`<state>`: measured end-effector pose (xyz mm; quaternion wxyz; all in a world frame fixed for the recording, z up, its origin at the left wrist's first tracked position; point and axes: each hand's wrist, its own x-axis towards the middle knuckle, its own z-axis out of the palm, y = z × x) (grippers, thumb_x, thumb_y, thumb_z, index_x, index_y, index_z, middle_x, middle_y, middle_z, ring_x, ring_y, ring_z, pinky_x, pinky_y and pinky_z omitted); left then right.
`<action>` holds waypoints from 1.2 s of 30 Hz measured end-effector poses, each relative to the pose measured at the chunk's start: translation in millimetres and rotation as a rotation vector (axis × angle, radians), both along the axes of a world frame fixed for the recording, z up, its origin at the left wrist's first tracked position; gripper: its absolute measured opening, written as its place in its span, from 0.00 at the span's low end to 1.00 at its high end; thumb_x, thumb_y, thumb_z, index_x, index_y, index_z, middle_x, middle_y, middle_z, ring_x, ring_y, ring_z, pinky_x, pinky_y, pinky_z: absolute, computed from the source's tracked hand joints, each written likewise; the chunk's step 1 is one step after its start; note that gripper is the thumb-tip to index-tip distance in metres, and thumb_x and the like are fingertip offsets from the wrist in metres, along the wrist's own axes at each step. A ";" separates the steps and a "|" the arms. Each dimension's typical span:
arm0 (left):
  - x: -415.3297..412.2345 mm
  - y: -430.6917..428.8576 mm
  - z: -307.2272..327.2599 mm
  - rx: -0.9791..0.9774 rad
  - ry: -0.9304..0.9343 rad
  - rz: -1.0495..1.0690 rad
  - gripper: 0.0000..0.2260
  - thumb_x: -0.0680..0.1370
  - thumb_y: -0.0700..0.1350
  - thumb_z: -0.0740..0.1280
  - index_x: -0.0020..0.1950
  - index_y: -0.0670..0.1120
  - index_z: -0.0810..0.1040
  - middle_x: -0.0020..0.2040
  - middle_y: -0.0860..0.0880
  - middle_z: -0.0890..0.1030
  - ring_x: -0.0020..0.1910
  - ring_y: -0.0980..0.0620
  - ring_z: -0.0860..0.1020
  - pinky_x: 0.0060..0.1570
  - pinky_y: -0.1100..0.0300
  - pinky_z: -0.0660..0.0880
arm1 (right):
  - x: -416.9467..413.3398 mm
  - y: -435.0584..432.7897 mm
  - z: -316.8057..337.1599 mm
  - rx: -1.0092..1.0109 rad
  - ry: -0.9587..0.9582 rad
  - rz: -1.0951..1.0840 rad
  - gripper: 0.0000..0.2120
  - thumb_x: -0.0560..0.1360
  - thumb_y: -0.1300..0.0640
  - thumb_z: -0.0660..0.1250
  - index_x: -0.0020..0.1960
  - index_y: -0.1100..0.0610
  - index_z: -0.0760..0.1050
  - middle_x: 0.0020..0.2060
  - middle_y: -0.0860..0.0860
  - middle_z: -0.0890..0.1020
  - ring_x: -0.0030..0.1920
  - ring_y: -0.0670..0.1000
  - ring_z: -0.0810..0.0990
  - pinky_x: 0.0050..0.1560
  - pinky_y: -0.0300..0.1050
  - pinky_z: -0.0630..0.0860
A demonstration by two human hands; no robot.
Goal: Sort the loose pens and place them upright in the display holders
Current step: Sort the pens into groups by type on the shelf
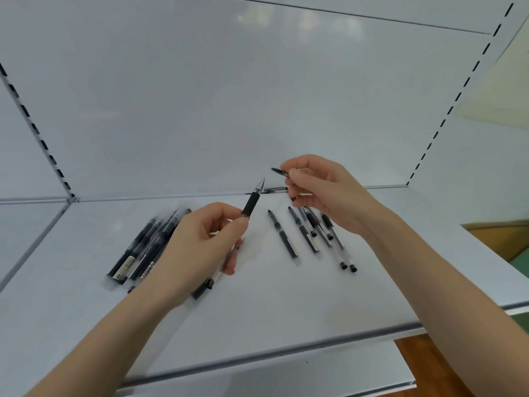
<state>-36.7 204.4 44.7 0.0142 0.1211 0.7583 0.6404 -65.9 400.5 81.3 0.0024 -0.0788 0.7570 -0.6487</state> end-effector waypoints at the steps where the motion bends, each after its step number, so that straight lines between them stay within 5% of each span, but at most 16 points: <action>1: 2.0 -0.2 0.6 0.002 0.006 -0.009 0.05 0.76 0.40 0.64 0.42 0.43 0.78 0.24 0.52 0.73 0.21 0.52 0.69 0.24 0.66 0.70 | 4.3 0.4 0.2 0.010 0.012 -0.014 0.06 0.77 0.62 0.62 0.48 0.53 0.77 0.36 0.48 0.77 0.35 0.44 0.77 0.39 0.37 0.77; 18: 22.1 -6.5 7.7 -0.130 0.104 -0.101 0.09 0.76 0.39 0.64 0.36 0.47 0.79 0.22 0.57 0.74 0.20 0.59 0.64 0.23 0.72 0.61 | 34.2 -1.5 10.1 0.280 0.082 0.226 0.10 0.72 0.68 0.67 0.44 0.53 0.78 0.30 0.45 0.82 0.32 0.41 0.79 0.37 0.30 0.74; 24: 27.6 -5.0 0.0 -0.148 0.067 -0.094 0.12 0.75 0.38 0.65 0.32 0.49 0.78 0.22 0.57 0.74 0.22 0.59 0.63 0.22 0.71 0.60 | 38.5 -0.1 -9.1 0.296 0.044 0.205 0.10 0.72 0.66 0.68 0.43 0.51 0.78 0.36 0.51 0.83 0.38 0.45 0.81 0.42 0.34 0.76; 31: 30.2 -0.9 -7.3 -0.026 -0.064 -0.148 0.09 0.75 0.35 0.64 0.36 0.41 0.79 0.24 0.52 0.75 0.20 0.58 0.63 0.20 0.71 0.60 | 45.8 4.7 -14.5 0.332 0.016 0.217 0.09 0.73 0.66 0.67 0.44 0.51 0.78 0.32 0.46 0.83 0.36 0.42 0.81 0.42 0.33 0.76; 36: 31.1 0.9 -5.5 -0.013 -0.014 -0.128 0.06 0.74 0.37 0.67 0.38 0.44 0.80 0.26 0.53 0.77 0.21 0.59 0.66 0.21 0.70 0.62 | 50.3 5.2 -10.4 0.213 0.026 0.209 0.10 0.74 0.65 0.65 0.49 0.51 0.77 0.36 0.47 0.84 0.41 0.46 0.83 0.44 0.35 0.78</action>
